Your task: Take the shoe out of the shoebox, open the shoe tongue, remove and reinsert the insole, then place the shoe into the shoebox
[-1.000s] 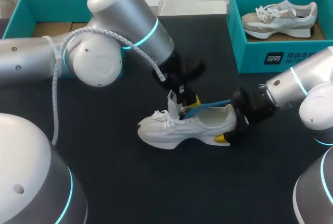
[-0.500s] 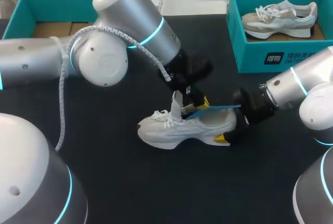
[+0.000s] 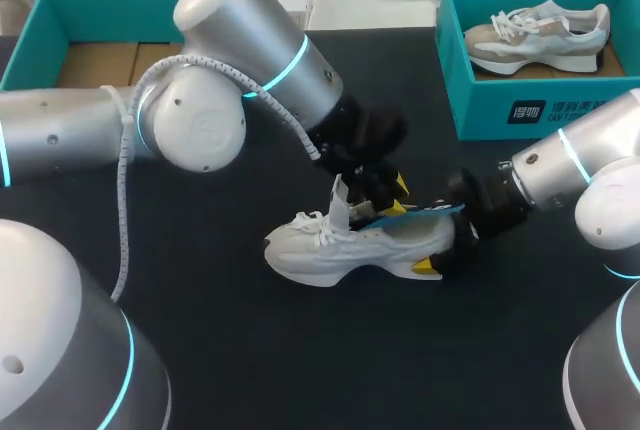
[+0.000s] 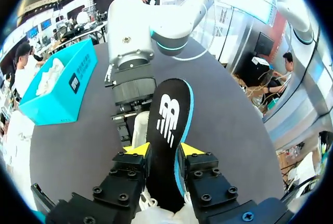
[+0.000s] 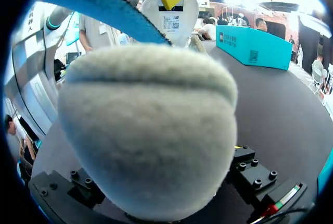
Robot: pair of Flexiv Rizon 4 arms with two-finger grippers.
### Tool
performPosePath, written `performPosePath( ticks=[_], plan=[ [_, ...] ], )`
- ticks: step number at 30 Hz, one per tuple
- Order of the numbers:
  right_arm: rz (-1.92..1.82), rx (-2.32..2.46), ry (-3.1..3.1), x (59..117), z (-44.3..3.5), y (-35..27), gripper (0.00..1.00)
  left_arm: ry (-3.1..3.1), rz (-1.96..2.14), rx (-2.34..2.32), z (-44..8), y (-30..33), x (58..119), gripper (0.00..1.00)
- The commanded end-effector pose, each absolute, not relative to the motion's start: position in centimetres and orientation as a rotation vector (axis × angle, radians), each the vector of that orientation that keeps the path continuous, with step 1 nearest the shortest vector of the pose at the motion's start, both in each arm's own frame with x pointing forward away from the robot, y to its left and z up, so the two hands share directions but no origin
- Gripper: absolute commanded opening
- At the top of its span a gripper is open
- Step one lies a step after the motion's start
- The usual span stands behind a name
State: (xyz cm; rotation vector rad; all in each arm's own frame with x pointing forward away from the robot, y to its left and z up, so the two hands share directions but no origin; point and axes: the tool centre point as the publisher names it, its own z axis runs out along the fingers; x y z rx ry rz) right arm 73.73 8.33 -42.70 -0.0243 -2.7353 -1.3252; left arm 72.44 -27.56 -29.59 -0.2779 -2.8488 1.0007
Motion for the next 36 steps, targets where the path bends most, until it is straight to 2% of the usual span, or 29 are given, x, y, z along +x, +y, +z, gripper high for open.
performPosePath(
  ticks=[1, 7, 23, 25, 30, 31, 33, 36],
  plan=[
    [-1.320, -0.026, -2.738, 73.9, -43.3, 8.6, 0.00, -2.836, 1.110, -0.323, -29.8, -26.4, 71.5, 0.36],
    [-1.320, -0.026, -2.738, 73.9, -43.3, 8.6, 0.00, -2.845, 1.212, -0.410, -29.7, -26.1, 70.8, 0.41],
    [-1.320, -0.026, -2.738, 73.9, -43.3, 8.6, 0.00, -3.005, 1.213, -0.433, -32.0, -29.7, 71.4, 0.38],
    [-1.320, -0.026, -2.738, 73.9, -43.3, 8.6, 0.00, -3.003, 1.209, -0.429, -32.2, -29.9, 71.5, 0.33],
    [-1.320, -0.026, -2.738, 73.9, -43.3, 8.6, 0.00, -3.017, 1.197, -0.407, -32.8, -30.4, 71.9, 0.30],
    [-1.320, -0.026, -2.738, 73.9, -43.3, 8.6, 0.00, -3.017, 1.195, -0.404, -32.8, -30.5, 72.0, 0.26],
    [-1.320, -0.026, -2.738, 73.9, -43.3, 8.6, 0.00, -3.021, 1.193, -0.395, -32.9, -30.5, 72.0, 0.00],
    [-1.320, -0.026, -2.738, 73.9, -43.3, 8.6, 0.00, -3.021, 1.193, -0.384, -33.0, -30.4, 72.1, 0.00]
  ],
)
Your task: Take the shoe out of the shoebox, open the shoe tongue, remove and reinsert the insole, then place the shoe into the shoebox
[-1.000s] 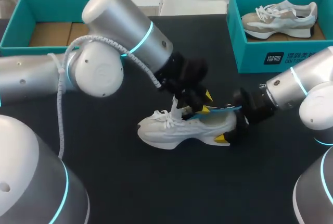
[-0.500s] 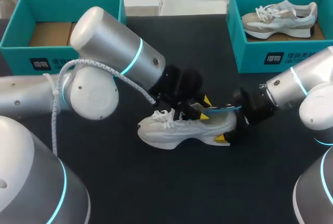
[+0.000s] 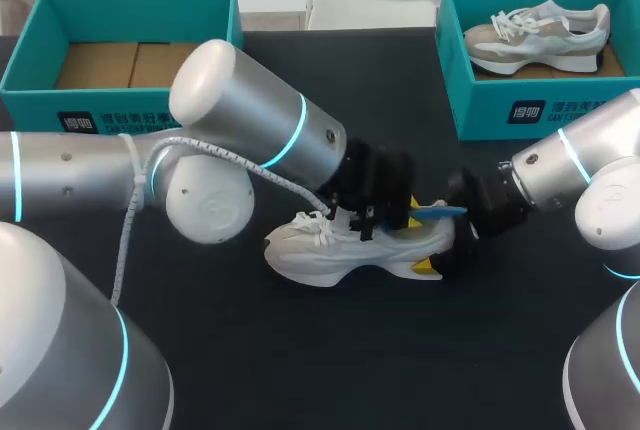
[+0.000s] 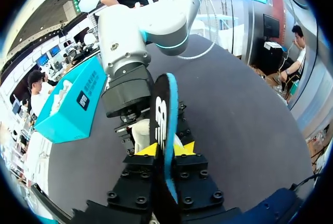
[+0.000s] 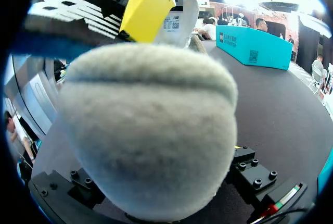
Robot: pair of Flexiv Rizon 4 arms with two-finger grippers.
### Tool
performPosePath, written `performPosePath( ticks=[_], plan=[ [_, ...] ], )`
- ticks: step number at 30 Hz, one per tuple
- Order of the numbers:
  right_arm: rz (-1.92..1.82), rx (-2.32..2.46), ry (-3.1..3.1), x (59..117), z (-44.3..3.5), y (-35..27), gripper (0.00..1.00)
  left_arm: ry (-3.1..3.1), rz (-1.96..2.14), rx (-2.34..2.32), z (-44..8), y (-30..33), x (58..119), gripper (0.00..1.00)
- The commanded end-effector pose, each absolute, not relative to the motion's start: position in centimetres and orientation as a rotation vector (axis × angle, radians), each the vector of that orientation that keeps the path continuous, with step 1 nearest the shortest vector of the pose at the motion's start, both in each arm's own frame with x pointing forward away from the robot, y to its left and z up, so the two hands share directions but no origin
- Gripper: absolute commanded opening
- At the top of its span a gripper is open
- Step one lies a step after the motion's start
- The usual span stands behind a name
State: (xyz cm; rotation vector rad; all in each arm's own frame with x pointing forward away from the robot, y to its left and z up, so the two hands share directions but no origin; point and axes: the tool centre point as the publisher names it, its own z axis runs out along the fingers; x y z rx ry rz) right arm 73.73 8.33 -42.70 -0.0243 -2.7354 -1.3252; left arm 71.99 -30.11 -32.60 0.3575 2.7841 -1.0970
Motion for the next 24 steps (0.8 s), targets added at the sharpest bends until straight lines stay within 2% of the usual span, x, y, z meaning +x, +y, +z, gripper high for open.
performPosePath(
  ticks=[1, 4, 12, 24],
  plan=[
    [-1.320, -0.026, -2.738, 73.9, -43.3, 8.6, 0.00, 2.784, -1.096, 0.351, -33.1, -30.4, 72.2, 0.00],
    [-1.320, -0.026, -2.738, 73.9, -43.3, 8.6, 0.00, 2.794, -1.103, 0.337, -32.8, -30.1, 72.1, 0.00],
    [-1.320, -0.026, -2.738, 73.9, -43.3, 8.6, 0.00, 2.828, -1.263, 0.269, -27.4, -28.3, 71.0, 0.00],
    [-1.320, -0.026, -2.738, 73.9, -43.3, 8.6, 0.00, 2.834, -1.605, -0.265, -19.2, -28.8, 71.9, 0.00]
  ],
)
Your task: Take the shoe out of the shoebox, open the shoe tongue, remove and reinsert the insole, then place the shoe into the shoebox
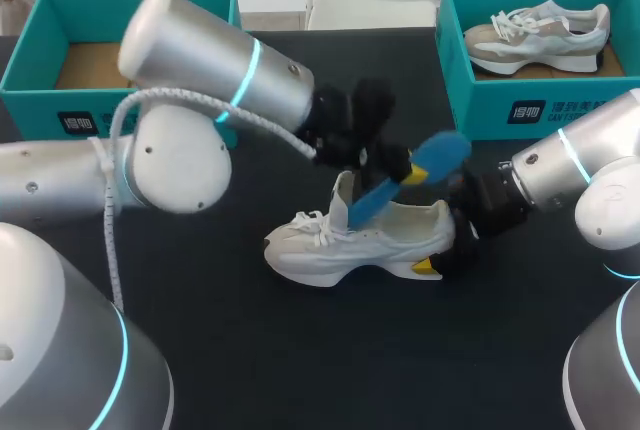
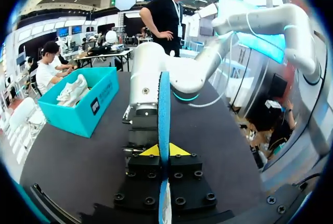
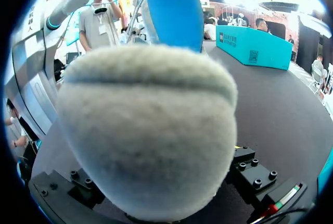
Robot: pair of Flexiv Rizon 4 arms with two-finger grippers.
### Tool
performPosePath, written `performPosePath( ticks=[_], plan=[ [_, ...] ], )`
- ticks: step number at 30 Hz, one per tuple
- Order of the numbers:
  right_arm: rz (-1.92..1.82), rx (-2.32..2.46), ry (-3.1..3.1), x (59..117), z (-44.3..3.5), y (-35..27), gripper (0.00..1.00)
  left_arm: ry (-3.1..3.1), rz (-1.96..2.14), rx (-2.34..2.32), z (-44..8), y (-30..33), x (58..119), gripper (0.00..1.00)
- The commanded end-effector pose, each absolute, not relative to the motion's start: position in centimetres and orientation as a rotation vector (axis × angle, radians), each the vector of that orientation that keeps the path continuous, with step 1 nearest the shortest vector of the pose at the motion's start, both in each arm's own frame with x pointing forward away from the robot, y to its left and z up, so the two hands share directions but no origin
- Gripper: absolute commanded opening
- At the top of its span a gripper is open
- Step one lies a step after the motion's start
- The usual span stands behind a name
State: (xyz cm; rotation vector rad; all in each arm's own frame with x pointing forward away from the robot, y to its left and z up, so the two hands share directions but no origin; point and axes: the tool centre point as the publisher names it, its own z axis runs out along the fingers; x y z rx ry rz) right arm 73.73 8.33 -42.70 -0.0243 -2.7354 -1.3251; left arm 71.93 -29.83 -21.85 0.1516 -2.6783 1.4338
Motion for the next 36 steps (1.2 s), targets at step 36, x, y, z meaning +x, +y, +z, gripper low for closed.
performPosePath(
  ticks=[36],
  plan=[
    [-1.320, -0.026, -2.738, 73.9, -43.3, 8.6, 0.00, -1.949, 1.798, 0.657, -8.9, -24.6, 73.1, 0.00]
  ],
)
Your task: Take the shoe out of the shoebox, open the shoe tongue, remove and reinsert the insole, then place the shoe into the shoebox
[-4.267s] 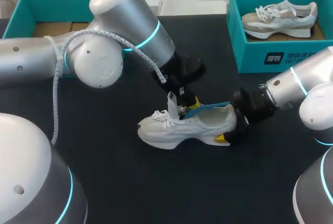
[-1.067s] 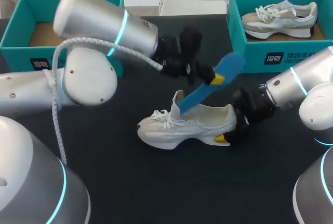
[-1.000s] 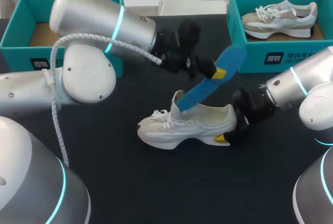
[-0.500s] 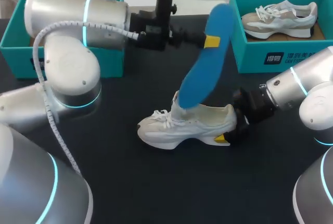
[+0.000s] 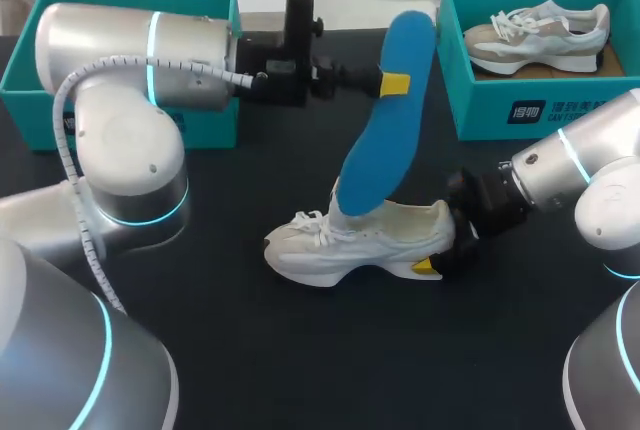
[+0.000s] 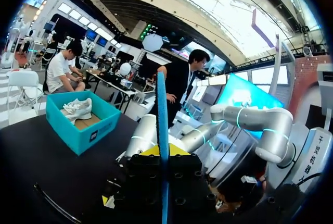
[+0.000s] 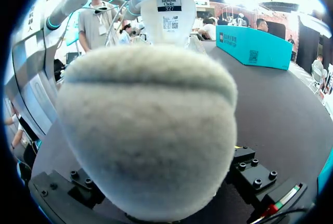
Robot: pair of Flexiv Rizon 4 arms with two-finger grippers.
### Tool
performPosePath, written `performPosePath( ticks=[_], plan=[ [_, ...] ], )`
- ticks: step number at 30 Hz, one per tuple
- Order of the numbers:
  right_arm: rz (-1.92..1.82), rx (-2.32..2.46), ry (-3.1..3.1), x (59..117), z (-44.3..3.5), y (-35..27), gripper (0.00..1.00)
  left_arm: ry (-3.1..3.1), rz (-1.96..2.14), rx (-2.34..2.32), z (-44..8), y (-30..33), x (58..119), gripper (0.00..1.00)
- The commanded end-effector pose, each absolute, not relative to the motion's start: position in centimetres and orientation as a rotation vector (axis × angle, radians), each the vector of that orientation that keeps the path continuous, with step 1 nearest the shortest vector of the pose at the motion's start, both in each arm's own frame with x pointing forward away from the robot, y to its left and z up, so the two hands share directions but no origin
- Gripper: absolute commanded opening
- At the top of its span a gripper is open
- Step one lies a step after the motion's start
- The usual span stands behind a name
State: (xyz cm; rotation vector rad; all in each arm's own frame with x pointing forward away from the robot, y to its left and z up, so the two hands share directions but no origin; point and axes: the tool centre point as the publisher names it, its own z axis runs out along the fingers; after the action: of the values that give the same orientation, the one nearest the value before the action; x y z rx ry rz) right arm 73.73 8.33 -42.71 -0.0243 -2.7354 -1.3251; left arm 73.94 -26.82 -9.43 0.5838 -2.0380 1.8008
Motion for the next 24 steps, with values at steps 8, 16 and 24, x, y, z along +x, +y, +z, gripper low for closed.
performPosePath(
  ticks=[8, 16, 24],
  plan=[
    [-1.320, -0.026, -2.738, 73.9, -43.3, 8.6, 0.00, -1.724, 1.785, 0.670, -2.1, -22.4, 72.4, 0.00],
    [-1.320, -0.026, -2.738, 73.9, -43.3, 8.6, 0.00, -1.572, 1.722, 0.765, 2.3, -20.9, 71.2, 0.00],
    [-1.320, -0.026, -2.738, 73.9, -43.3, 8.6, 0.00, -1.443, 1.718, 0.912, 4.7, -21.1, 69.3, 0.00]
  ],
)
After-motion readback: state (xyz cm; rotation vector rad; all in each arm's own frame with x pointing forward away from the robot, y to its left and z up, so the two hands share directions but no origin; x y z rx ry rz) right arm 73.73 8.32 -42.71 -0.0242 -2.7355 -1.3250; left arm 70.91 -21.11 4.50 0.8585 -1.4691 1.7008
